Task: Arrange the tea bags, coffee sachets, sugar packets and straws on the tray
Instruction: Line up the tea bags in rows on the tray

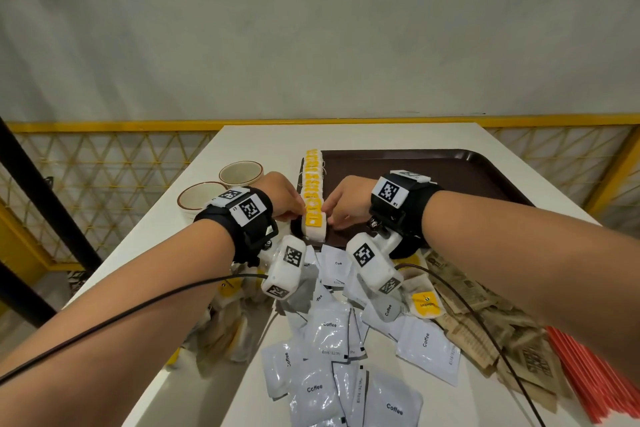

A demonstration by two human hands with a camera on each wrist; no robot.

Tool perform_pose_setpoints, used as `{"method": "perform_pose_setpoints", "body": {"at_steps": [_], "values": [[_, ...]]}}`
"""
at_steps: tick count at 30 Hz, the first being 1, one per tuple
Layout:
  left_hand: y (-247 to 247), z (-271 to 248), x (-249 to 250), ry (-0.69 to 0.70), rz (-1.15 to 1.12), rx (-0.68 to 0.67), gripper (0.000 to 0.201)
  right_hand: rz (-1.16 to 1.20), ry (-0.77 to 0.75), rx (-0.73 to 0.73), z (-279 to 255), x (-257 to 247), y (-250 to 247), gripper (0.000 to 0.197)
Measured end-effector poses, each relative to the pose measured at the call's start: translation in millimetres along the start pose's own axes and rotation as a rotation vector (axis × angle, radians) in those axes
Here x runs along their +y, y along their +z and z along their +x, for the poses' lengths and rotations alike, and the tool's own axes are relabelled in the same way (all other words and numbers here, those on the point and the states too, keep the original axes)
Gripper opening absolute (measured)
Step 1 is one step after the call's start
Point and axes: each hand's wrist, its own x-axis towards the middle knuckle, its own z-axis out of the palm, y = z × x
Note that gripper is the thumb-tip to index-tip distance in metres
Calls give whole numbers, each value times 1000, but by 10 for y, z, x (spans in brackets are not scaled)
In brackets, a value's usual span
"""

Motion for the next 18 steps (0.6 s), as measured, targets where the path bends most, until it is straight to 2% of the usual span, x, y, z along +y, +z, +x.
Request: {"method": "perform_pose_setpoints", "body": {"at_steps": [2,5,8,18], "values": [[22,1,-1,-7,8,15,8,24,12,19,38,-7,33,34],[32,-2,-1,-5,6,29,5,204,28,12,63,2,61,34],[35,-3,-6,-3,-4,37,14,258,32,39,63,28,43,31],[21,-2,-21,-20,-56,37,20,119,46,-29,14,-26,69,16]]}}
